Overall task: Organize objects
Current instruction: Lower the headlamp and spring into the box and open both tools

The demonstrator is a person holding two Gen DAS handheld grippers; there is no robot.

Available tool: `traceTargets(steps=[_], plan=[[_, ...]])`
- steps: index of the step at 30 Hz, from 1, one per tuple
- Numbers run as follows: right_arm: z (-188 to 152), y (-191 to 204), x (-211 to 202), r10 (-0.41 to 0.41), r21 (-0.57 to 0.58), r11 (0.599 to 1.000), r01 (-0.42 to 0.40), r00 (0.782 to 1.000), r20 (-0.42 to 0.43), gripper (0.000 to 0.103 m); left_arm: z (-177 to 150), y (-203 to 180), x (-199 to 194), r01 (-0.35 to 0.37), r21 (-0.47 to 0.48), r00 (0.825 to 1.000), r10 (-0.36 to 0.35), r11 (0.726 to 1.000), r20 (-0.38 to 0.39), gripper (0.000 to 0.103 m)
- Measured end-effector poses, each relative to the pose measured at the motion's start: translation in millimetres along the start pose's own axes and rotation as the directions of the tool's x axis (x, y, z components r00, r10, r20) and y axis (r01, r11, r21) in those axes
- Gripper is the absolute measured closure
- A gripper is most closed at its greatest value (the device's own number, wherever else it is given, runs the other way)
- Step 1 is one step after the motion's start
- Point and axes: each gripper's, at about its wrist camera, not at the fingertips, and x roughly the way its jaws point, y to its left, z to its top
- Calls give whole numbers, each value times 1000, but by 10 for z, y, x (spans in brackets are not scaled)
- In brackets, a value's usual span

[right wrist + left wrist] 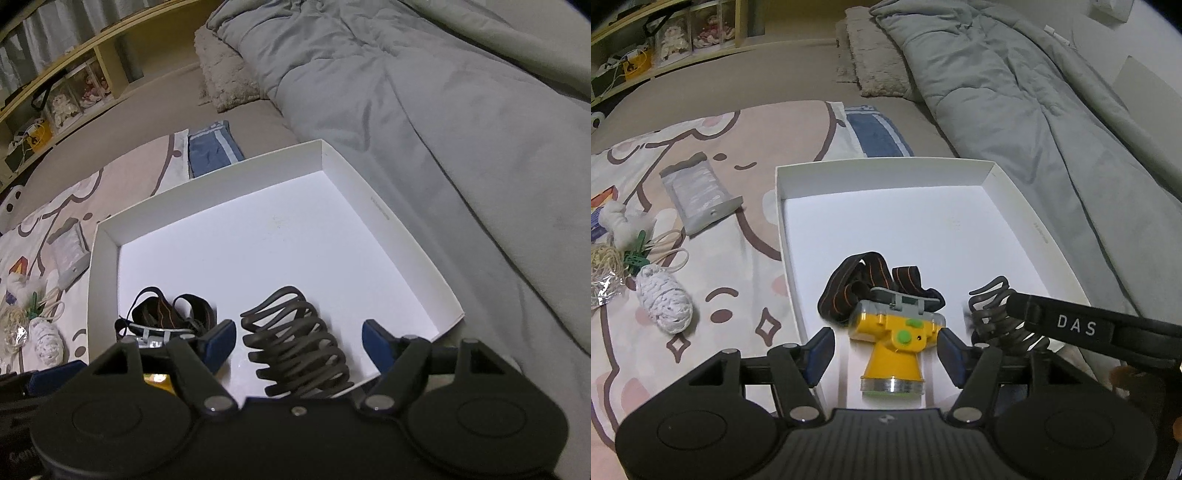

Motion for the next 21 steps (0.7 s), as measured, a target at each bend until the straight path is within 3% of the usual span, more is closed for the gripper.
traceTargets(steps=[12, 17, 21], plan=[[-54, 37, -337, -32, -14, 999, 33, 997, 69, 19, -42, 76, -187, -9, -5, 1000, 10, 1000, 8, 29], [-79, 67, -473, -44, -17, 999, 46, 995, 92, 15, -42, 144, -322, -22, -6, 1000, 22, 1000, 18, 13], [-121, 65, -579, -52, -11, 998, 54, 993, 103, 11, -48, 230, -448, -29, -28, 999, 30, 999, 29, 7]])
